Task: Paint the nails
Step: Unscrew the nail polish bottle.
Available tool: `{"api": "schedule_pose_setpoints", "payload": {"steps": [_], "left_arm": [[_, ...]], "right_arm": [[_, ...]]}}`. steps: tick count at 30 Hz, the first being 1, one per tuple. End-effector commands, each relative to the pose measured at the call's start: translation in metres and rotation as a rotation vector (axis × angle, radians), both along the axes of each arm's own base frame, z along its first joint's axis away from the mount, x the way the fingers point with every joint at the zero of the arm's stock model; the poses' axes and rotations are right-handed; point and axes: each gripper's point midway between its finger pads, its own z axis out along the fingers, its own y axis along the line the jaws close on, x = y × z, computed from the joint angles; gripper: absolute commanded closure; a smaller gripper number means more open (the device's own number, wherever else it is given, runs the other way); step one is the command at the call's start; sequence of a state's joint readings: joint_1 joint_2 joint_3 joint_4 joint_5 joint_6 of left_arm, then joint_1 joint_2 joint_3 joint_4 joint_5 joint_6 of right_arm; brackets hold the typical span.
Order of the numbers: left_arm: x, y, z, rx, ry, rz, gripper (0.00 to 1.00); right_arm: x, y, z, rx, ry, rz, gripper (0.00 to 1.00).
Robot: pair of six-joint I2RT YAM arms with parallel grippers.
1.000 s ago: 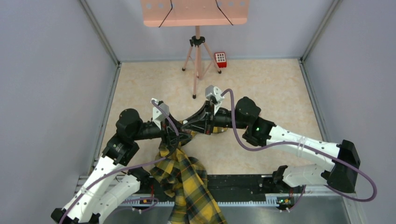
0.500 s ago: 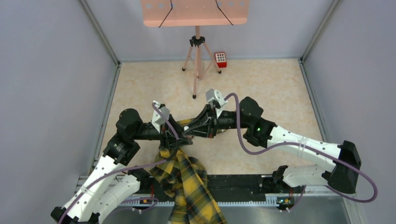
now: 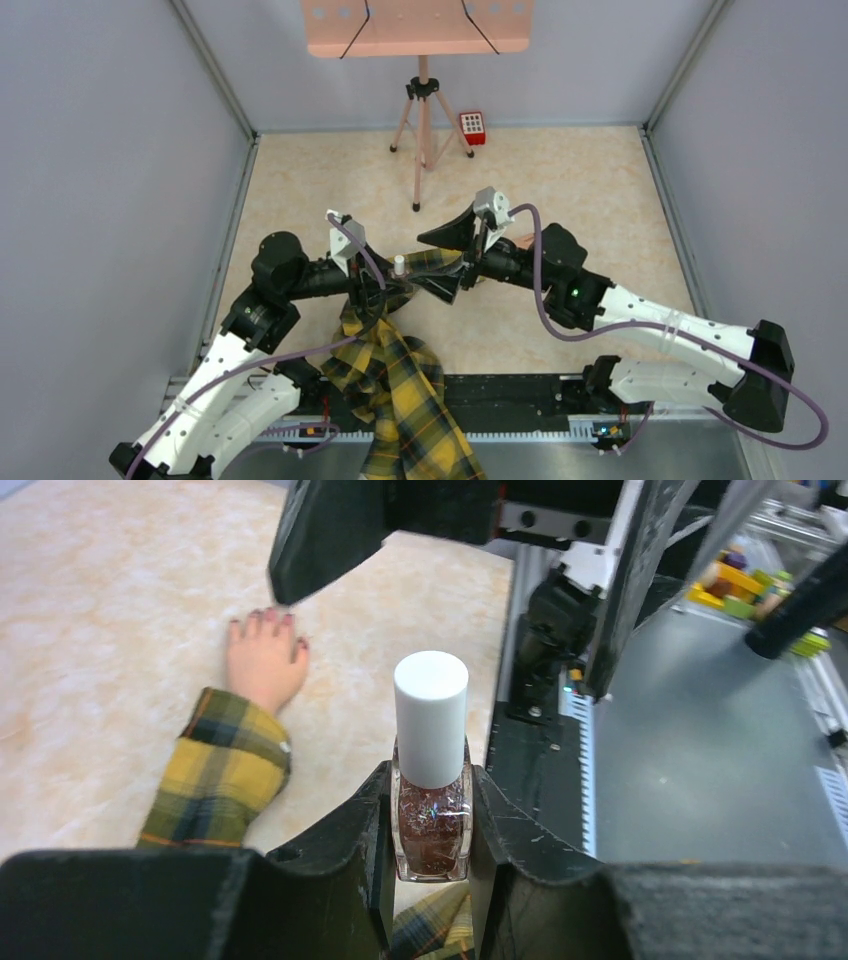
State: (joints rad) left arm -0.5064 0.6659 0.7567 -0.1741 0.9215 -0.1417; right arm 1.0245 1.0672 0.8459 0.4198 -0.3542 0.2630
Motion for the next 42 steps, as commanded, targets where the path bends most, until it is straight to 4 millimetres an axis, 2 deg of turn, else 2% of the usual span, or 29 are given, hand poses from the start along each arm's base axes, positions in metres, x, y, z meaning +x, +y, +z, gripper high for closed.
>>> {"api": "schedule_pose_setpoints", "payload": {"steps": [1, 6, 9, 16, 22, 29, 35, 42], "left_arm": [[0.037, 0.012, -0.002, 0.030, -0.048, 0.223, 1.00], [0.072, 0.030, -0.015, 0.099, -0.011, 0.446, 1.00], [0.082, 0.037, -0.020, 0.123, 0.001, 0.514, 1.00], [0.086, 0.038, -0.024, 0.137, 0.012, 0.533, 1.00], [0.085, 0.036, -0.027, 0.146, 0.023, 0.520, 1.00], [0.085, 0.035, -0.029, 0.153, 0.034, 0.511, 1.00], [0.084, 0.034, -0.028, 0.152, 0.031, 0.504, 1.00], [0.084, 0.033, -0.030, 0.156, 0.035, 0.498, 1.00]], "right_arm": [[0.036, -0.021, 0.017, 0.091, 0.044, -0.238, 0.19], [0.060, -0.027, 0.010, 0.130, 0.148, -0.366, 0.21], [0.065, -0.019, 0.006, 0.132, 0.182, -0.383, 0.26], [0.071, 0.019, -0.004, 0.052, 0.208, -0.388, 0.34], [0.070, 0.039, -0.005, 0.036, 0.217, -0.349, 0.41], [0.073, 0.053, -0.016, -0.004, 0.248, -0.338, 0.46], [0.074, 0.057, -0.017, -0.010, 0.247, -0.333, 0.53], [0.075, 0.063, -0.020, -0.021, 0.253, -0.323, 0.54]]}}
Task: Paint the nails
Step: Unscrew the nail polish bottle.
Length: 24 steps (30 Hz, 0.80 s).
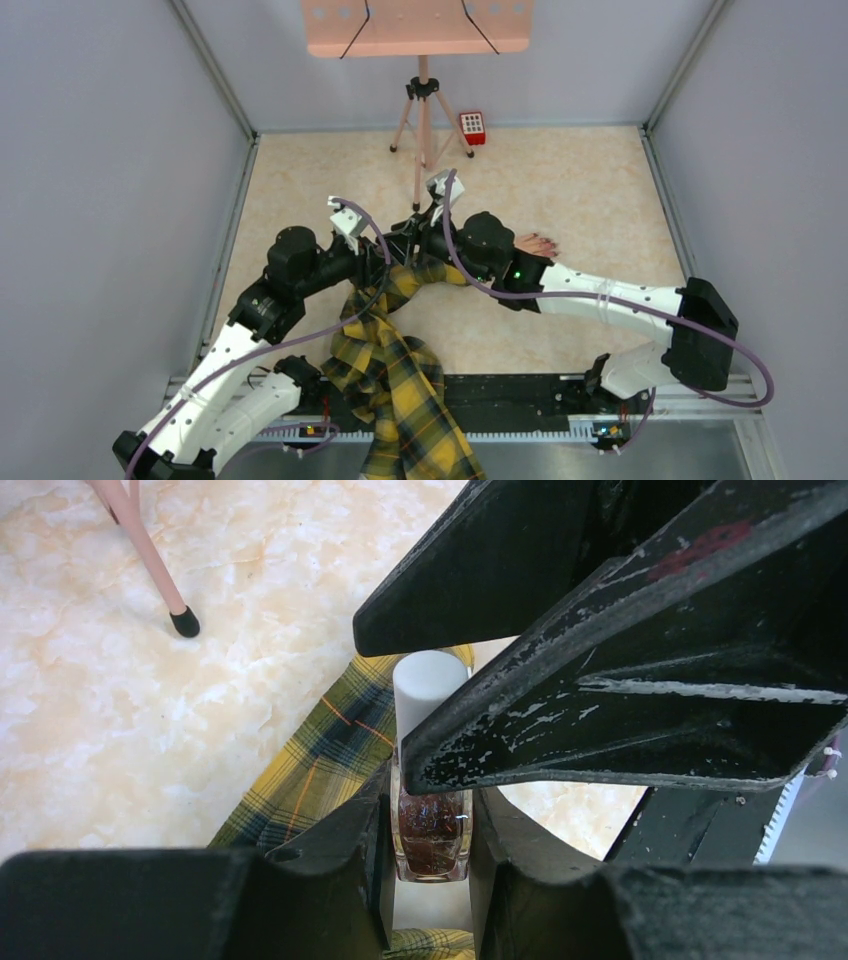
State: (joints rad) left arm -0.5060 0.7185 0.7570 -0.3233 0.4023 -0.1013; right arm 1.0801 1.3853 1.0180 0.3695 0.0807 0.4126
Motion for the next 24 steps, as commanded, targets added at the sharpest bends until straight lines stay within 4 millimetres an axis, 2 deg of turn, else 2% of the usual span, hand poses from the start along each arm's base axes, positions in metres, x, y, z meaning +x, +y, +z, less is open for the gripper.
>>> {"api": "schedule_pose_setpoints", "payload": {"steps": [1, 6, 10, 14, 17, 24], "left_arm": [[0.002, -0.002, 0.022, -0.024, -0.060, -0.013, 1.00], [0.001, -0.004, 0.020, -0.022, -0.052, -0.026, 1.00], [0.001, -0.004, 0.020, -0.021, -0.054, -0.026, 1.00], [0.000, -0.003, 0.022, -0.024, -0.061, -0.025, 1.00], [-0.002, -0.004, 0.023, -0.028, -0.064, -0.035, 1.00], [-0.011, -0.009, 0.031, -0.063, -0.073, -0.082, 1.00]], "right_arm": [[-0.007, 0.010, 0.032, 0.069, -0.028, 0.033, 0.54], [-0.007, 0.014, 0.031, 0.072, -0.022, 0.042, 0.56], [-0.007, 0.016, 0.031, 0.076, -0.020, 0.048, 0.63], [-0.007, 0.016, 0.030, 0.071, -0.017, 0.045, 0.79], [-0.006, 0.014, 0.028, 0.064, -0.016, 0.037, 1.00], [-0.009, 0.004, 0.029, 0.045, -0.047, 0.030, 1.00]]}}
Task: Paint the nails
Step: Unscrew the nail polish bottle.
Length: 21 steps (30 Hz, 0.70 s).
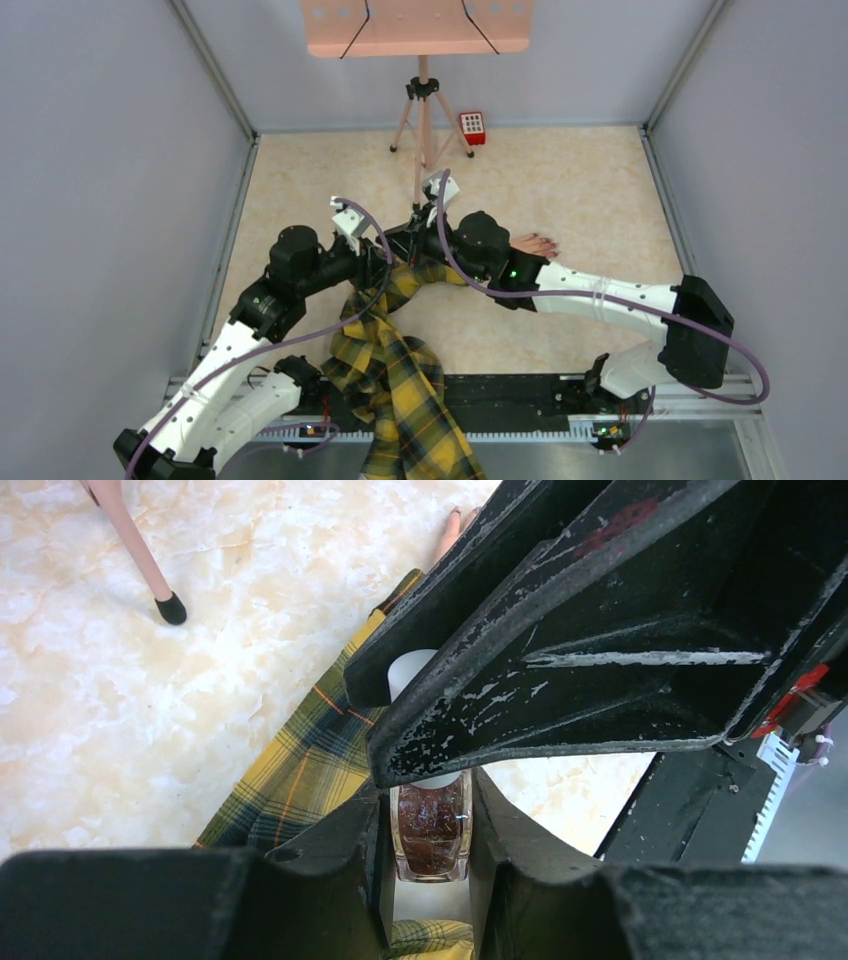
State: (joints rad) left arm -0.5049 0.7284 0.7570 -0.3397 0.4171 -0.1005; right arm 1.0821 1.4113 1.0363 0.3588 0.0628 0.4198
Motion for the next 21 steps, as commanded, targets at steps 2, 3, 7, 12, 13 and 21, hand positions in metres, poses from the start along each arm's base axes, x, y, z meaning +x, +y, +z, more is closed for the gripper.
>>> {"api": "schedule_pose_setpoints", "payload": {"steps": [2, 3, 7, 12, 13, 21], "left_arm": [[-0.012, -0.010, 0.039, -0.085, -0.098, -0.093, 1.00], [-0.014, -0.011, 0.041, -0.091, -0.101, -0.101, 1.00], [-0.024, -0.016, 0.045, -0.116, -0.103, -0.160, 1.00], [-0.040, -0.024, 0.052, -0.153, -0.108, -0.259, 1.00], [-0.044, -0.025, 0.054, -0.161, -0.110, -0.279, 1.00], [-0.082, -0.036, 0.066, -0.237, -0.109, -0.508, 1.00]], "right_arm": [[-0.009, -0.006, 0.035, 0.049, -0.079, 0.017, 1.00], [-0.011, -0.008, 0.036, 0.043, -0.089, 0.022, 1.00], [-0.017, -0.012, 0.037, 0.010, -0.132, 0.055, 1.00], [-0.035, -0.014, 0.040, -0.017, -0.189, 0.156, 1.00], [-0.039, -0.014, 0.040, -0.017, -0.199, 0.183, 1.00], [-0.076, -0.022, 0.050, 0.036, -0.238, 0.423, 1.00]]}}
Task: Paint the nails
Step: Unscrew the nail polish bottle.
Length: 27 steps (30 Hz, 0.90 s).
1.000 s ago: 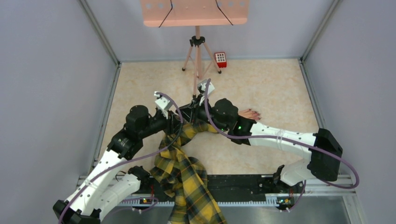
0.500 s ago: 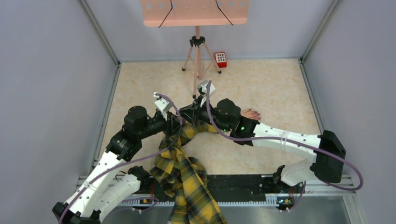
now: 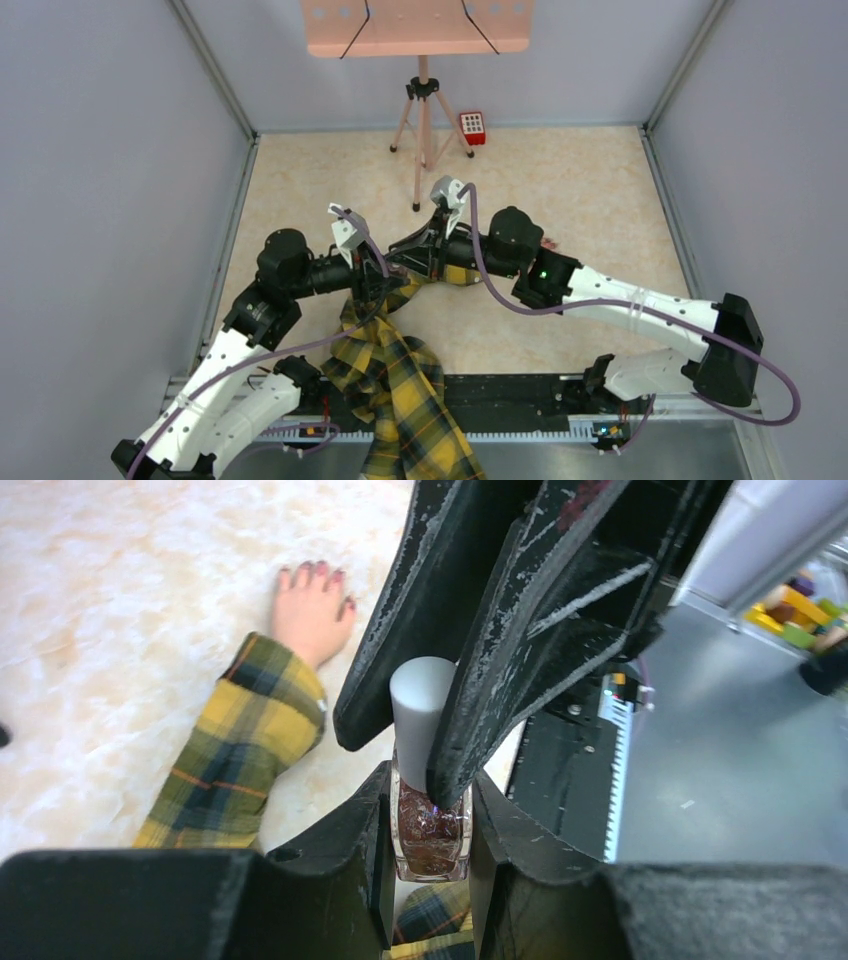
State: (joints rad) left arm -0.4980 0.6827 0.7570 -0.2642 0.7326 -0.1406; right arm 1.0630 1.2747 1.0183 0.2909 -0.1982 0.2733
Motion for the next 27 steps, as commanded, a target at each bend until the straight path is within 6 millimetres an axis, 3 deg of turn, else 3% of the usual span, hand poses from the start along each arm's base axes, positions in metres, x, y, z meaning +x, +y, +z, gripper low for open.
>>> {"api": "schedule_pose_setpoints", "payload": {"steps": [1, 7, 14, 18, 22, 24, 27], "left_arm": [[-0.039, -0.012, 0.033, -0.108, -0.076, -0.239, 1.00], [-0.059, -0.013, 0.038, -0.137, -0.071, -0.361, 1.00], [-0.065, -0.013, 0.038, -0.141, -0.063, -0.395, 1.00], [-0.064, -0.013, 0.037, -0.140, -0.061, -0.391, 1.00], [-0.059, -0.014, 0.035, -0.131, -0.064, -0.368, 1.00], [-0.054, -0.014, 0.032, -0.120, -0.064, -0.341, 1.00], [-0.040, -0.013, 0.025, -0.085, -0.060, -0.265, 1.00]], "right_arm": [[-0.036, -0.005, 0.020, 0.052, -0.077, 0.216, 1.00], [-0.060, -0.010, 0.028, 0.067, -0.102, 0.373, 1.00], [-0.081, -0.015, 0.032, 0.085, -0.136, 0.489, 1.00], [-0.081, -0.016, 0.032, 0.087, -0.139, 0.485, 1.00], [-0.065, -0.015, 0.032, 0.078, -0.120, 0.393, 1.00], [-0.052, -0.015, 0.030, 0.067, -0.102, 0.323, 0.86], [-0.035, -0.017, 0.026, 0.057, -0.075, 0.243, 0.56]]}}
